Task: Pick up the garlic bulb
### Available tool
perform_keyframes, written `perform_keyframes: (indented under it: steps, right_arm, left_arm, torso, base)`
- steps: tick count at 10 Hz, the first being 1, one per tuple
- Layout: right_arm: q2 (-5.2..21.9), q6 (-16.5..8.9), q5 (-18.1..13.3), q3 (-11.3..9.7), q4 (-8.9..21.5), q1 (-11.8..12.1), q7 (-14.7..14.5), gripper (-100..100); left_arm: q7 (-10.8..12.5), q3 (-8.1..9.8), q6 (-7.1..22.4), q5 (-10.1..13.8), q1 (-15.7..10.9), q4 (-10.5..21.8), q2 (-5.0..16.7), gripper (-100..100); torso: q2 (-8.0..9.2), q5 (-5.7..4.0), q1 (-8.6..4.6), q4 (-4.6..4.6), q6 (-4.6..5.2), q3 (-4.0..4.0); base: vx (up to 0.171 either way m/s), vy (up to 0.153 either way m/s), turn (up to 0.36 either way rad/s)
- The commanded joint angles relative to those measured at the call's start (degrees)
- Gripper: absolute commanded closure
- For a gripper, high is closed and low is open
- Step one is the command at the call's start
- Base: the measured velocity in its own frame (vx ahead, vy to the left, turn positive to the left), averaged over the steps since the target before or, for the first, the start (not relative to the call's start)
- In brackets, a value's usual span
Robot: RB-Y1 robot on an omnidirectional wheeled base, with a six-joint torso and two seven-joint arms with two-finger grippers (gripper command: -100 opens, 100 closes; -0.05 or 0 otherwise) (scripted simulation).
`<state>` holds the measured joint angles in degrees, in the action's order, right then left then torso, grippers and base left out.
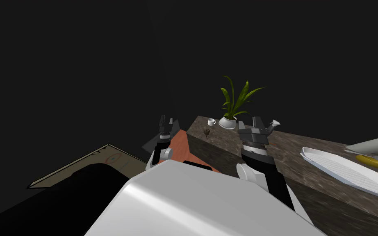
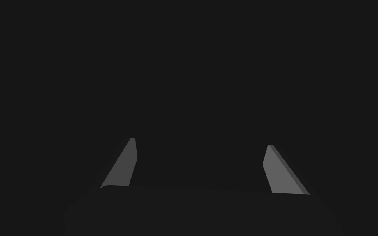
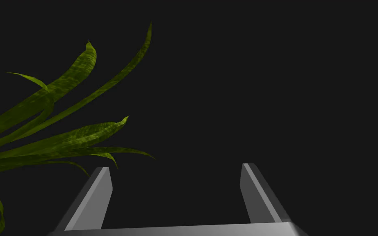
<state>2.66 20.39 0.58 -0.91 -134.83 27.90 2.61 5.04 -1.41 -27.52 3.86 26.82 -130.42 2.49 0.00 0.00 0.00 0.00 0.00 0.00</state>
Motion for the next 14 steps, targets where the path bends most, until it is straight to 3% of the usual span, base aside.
perform_keyframes:
  steps: [1, 6, 7, 9, 12, 14]
  right_arm:
    - [1.6, 0.1, -0.3, 0.1, 0.7, -0.2, -0.7, -100]
    - [10.1, 1.1, -2.5, 0.9, 6.4, -1.9, -6.0, -100]
    - [10.6, 1.1, -2.5, 0.9, 6.4, -1.9, -6.0, -100]
    - [14.7, 1.7, -3.9, 1.3, 9.8, -2.8, -9.2, -100]
    - [17.9, 2.0, -4.6, 1.5, 11.6, -3.4, -10.9, -100]
    - [22.1, 2.8, -6.4, 1.8, 15.4, -4.5, -14.4, -100]
  left_arm:
    - [0.0, 0.00, 0.0, 0.0, 0.0, 0.0, 0.0, 0]
    - [0.0, 0.01, 0.0, 0.0, 0.0, 0.0, 0.0, 0]
    - [0.0, 0.01, 0.0, 0.0, 0.0, 0.0, 0.0, 0]
    - [0.0, 0.00, 0.0, 0.0, 0.0, 0.0, 0.0, 0]
    - [0.0, 0.01, 0.0, 0.0, 0.0, 0.0, 0.0, 0]
    - [0.0, 0.01, 0.0, 0.0, 0.0, 0.0, 0.0, 0]
  torso:
    - [0.00, 0.00, 0.00, 0.00, 0.00, 0.00]
    - [0.25, -0.11, -0.50, 0.05, -0.01, 0.14]
    - [0.24, -0.13, -0.60, 0.05, -0.01, 0.14]
    - [0.23, -0.08, -0.32, 0.05, -0.01, 0.13]
    - [0.22, -0.09, -0.38, 0.05, -0.01, 0.13]
    - [0.20, -0.08, -0.36, 0.05, -0.01, 0.12]
  base:
    - [-0.022, -0.021, 0.057]
    - [-0.056, -0.100, 0.122]
    - [-0.059, -0.098, 0.047]
    - [-0.079, -0.086, 0.151]
    - [-0.067, -0.079, 0.095]
    - [-0.086, -0.101, 0.193]
